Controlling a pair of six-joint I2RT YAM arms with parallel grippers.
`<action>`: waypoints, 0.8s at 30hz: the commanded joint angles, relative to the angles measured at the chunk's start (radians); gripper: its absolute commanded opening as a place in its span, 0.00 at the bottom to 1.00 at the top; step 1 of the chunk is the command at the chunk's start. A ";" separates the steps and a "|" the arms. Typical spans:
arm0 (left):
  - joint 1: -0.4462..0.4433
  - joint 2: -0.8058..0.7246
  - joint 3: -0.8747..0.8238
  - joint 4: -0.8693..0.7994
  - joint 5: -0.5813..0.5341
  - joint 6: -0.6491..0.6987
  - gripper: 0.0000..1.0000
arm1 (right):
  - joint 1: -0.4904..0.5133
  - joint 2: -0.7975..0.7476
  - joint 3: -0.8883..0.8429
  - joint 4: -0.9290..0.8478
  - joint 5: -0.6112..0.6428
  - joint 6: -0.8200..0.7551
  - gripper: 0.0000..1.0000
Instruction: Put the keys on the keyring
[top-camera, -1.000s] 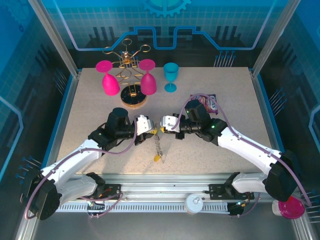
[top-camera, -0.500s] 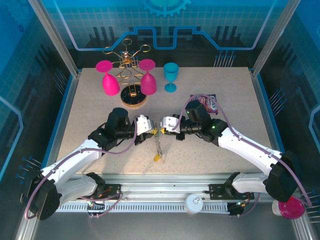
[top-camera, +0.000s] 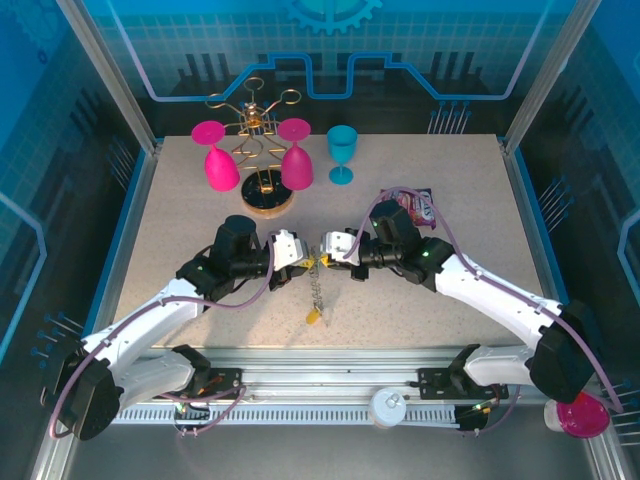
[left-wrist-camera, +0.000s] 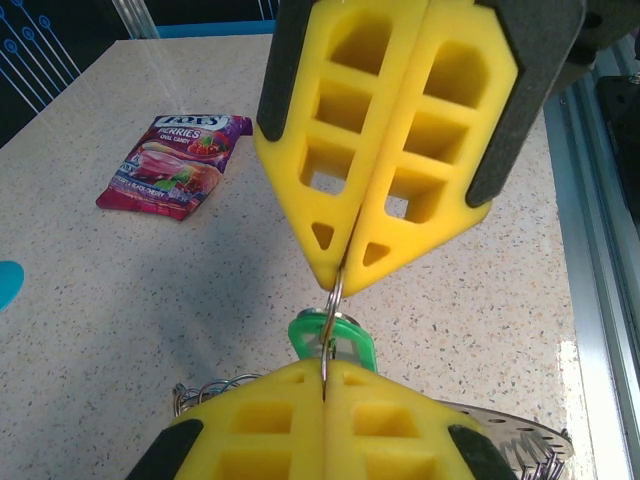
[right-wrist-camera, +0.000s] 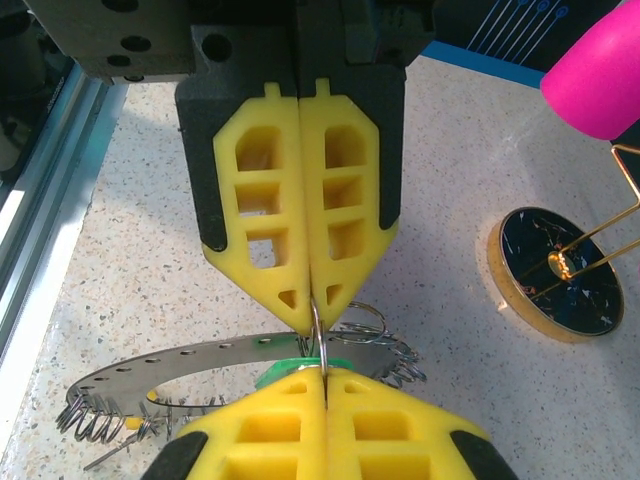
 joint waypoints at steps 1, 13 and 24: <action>0.004 -0.004 0.027 0.024 0.016 -0.008 0.00 | -0.008 0.013 0.004 0.013 -0.008 0.020 0.00; 0.004 -0.003 0.029 0.030 0.020 -0.012 0.00 | -0.002 0.028 0.015 0.021 0.003 0.028 0.00; 0.004 0.000 0.035 0.015 0.023 -0.014 0.00 | 0.019 0.018 0.019 -0.020 0.028 -0.089 0.00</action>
